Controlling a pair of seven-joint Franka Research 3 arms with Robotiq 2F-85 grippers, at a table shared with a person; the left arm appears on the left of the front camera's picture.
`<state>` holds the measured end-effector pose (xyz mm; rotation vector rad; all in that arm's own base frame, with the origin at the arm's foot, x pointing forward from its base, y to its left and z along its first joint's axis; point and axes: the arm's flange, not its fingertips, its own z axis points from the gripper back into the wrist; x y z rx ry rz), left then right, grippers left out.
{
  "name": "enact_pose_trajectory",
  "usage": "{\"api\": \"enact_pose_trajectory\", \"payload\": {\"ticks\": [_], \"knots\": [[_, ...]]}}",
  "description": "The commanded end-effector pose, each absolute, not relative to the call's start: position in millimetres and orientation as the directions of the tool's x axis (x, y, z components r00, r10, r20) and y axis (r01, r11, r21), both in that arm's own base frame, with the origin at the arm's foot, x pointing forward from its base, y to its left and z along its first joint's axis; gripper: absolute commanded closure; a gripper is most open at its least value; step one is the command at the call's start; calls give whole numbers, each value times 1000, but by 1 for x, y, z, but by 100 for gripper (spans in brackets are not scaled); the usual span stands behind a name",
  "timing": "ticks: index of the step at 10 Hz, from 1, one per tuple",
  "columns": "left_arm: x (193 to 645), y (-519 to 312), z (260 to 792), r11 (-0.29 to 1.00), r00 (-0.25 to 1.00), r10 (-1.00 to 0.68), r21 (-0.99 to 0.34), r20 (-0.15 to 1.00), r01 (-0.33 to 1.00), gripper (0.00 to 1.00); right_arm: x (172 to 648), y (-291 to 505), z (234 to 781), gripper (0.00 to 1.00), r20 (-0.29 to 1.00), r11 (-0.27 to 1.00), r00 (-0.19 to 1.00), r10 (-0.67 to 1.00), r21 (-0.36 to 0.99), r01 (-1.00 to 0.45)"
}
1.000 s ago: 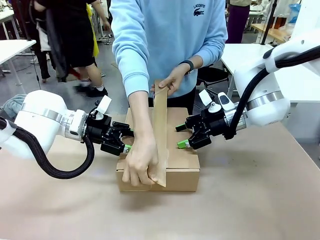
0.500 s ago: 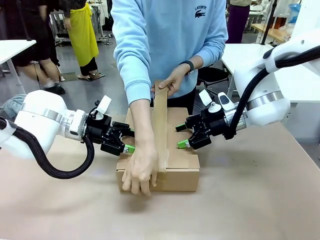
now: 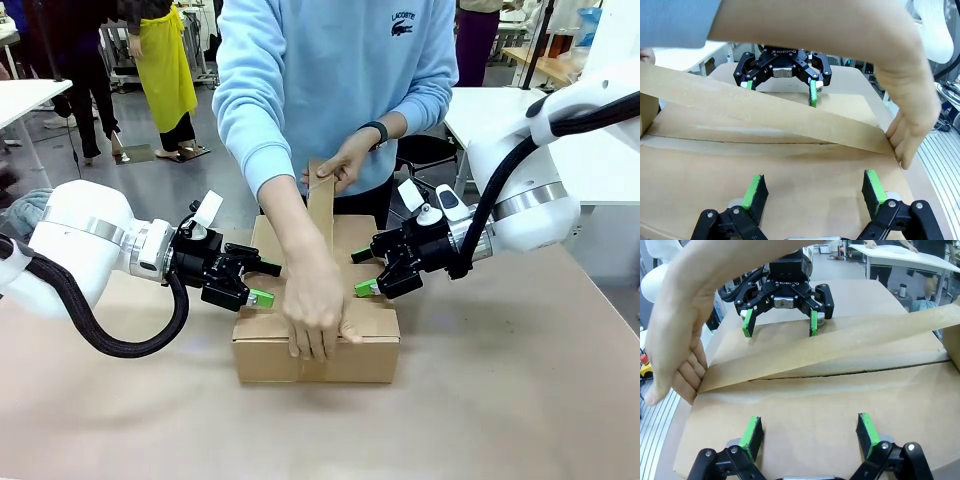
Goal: Pack the gift set into the box.
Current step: Press and hold the closed box until the human finishes sealing it.
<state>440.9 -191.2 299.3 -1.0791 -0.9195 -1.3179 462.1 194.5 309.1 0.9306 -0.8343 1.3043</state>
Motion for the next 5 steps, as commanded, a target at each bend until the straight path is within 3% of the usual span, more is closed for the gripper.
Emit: {"api": "enact_pose_trajectory", "payload": {"ticks": [1, 5], "knots": [[441, -191, 298, -49, 68, -278, -85, 958, 995, 0, 460, 197, 307, 0, 902, 23, 86, 422, 84, -996], [441, -191, 298, -49, 68, -278, -85, 958, 995, 0, 460, 197, 307, 0, 902, 23, 86, 422, 84, -996]]}}
